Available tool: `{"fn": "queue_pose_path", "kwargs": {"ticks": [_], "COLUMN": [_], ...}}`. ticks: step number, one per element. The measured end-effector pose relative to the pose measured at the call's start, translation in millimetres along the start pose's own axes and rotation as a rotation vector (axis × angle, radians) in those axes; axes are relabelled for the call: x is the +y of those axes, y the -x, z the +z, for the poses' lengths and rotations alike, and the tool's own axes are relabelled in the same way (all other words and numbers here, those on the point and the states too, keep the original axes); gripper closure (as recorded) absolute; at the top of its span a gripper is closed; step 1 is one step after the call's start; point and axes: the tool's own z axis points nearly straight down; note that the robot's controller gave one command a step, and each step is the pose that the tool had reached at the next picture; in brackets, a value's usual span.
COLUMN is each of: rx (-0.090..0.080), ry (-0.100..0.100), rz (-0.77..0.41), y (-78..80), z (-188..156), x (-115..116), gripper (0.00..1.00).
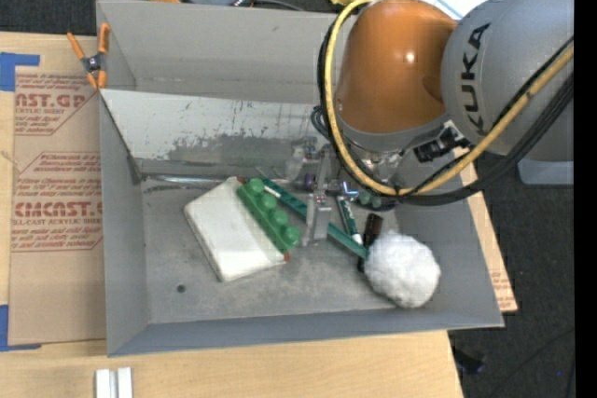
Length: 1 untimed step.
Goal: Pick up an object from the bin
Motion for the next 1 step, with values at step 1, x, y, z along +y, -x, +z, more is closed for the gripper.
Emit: {"fn": "queue_pose_path", "kwargs": {"ticks": [1], "rx": [-0.008], "ry": [0.001], "rz": [0.002], "y": [1.6], "z": [-4.3], "x": [-0.6], "gripper": [0.00]}}
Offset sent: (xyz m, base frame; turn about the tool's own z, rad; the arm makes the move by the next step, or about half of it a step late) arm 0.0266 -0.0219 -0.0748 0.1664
